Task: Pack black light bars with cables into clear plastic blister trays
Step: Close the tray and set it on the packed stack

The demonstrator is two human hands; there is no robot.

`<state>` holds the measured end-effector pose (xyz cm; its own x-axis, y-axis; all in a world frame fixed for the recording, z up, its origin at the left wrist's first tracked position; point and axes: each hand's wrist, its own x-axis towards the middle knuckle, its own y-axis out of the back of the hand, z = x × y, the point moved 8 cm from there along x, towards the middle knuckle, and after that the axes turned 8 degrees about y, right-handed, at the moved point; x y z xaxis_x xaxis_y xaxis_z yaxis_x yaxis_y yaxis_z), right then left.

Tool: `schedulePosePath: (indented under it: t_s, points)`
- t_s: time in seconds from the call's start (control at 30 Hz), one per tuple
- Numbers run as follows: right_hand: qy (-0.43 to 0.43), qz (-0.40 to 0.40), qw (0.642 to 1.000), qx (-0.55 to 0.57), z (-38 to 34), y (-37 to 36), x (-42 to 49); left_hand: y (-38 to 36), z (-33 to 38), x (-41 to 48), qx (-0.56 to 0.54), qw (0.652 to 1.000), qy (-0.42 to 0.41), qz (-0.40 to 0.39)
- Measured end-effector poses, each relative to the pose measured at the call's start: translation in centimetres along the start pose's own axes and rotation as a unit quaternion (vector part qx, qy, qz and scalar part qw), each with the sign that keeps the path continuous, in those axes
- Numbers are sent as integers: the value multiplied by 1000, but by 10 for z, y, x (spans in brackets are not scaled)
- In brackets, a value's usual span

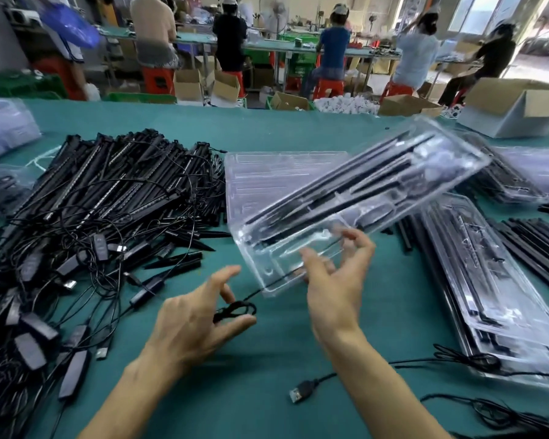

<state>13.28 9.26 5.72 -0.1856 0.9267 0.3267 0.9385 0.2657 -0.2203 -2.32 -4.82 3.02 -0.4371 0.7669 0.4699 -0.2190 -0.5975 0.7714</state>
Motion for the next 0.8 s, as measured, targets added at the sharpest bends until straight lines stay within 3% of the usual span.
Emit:
schedulePosePath:
  t_s: [0.13,0.3,0.47,0.57,0.7,0.8]
  points:
    - [20,8,1000,19,-18,8,37,-2,19,2,50,995,-65,47]
    - [-22,29,997,71,-31,34,75,2,22,14,55,995,-11,79]
    - [-33,47,998,35,-57,103,116,-6,16,12,84,994,-17,62]
    - [-47,78,993,-81,-75,160,135,-13,47,19,80,991,-82,74]
    - [-77,94,975,-188,-85,231,148,-51,101,29,77,986,-150,5]
    - [-140,60,963,-224,-73,262,145,-96,112,30,113,982,-117,-96]
